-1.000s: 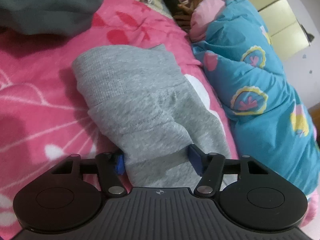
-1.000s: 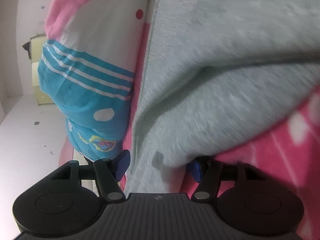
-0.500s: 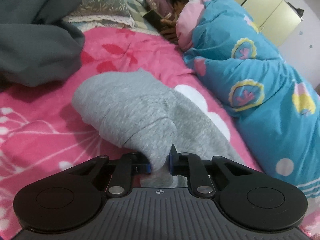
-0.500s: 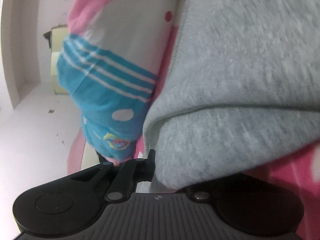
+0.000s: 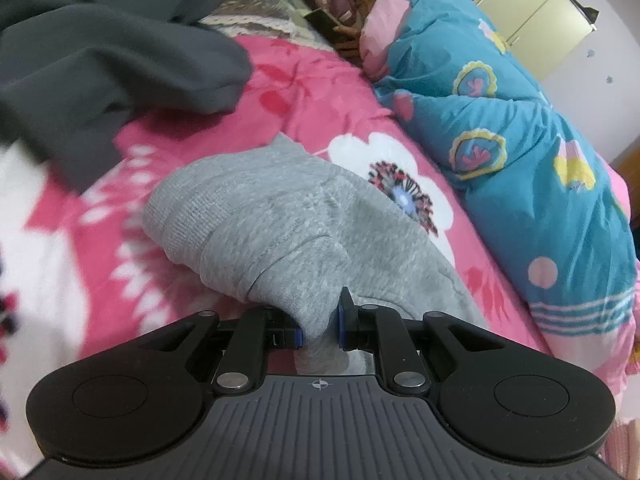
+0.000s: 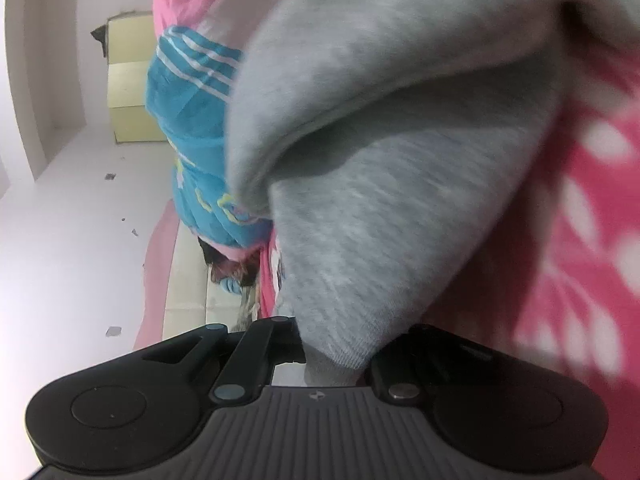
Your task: Fold clothes
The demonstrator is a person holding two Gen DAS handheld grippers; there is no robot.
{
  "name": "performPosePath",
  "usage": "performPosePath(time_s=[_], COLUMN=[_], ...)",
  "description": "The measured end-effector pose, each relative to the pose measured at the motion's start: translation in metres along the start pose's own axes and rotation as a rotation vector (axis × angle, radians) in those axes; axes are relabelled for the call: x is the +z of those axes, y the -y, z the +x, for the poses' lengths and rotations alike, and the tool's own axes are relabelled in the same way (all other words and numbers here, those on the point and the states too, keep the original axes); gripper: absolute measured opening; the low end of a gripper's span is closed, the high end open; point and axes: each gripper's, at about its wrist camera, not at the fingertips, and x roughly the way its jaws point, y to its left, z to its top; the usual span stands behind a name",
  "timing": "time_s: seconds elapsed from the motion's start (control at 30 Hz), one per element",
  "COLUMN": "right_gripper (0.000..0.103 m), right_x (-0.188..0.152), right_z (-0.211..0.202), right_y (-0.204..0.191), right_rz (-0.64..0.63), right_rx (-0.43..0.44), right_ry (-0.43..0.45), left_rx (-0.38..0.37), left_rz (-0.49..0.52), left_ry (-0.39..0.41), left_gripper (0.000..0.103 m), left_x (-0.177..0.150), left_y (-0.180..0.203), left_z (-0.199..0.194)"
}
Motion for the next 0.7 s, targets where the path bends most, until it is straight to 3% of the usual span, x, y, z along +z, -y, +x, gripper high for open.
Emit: performPosePath(time_s=[0.33,0.43,0.57,0.7], right_gripper=[0.007,0.008,0.016,0.028], right_x=[-0.012,-0.009,-0.005,0.000], right_z=[-0.016,-0.016,-0.024,-0.039], right_y=[0.016,0.024,0.016,0.007], right_rz=[-0.021,-0.018,-0.061,-0.131], right_rx=[-0.026,-0.043,-0.077,-0.110], right_ry=[-0.028,-0.051,-0.087,-0.107], left_rx=[0.031,0.028,0.016,0.008], left_rz=[0.091,0.099,0.017,-0.024], left_ry=[-0.002,-0.021,-0.025,0.028], left_gripper=[0.014,0.020,0.040,0.042], left_x=[-0.019,-0.018,-0.016,-0.017], left_y=[-0.007,-0.011,-0.021,-0.023], left_z=[-0.002,0.001,-0.013,-0.039])
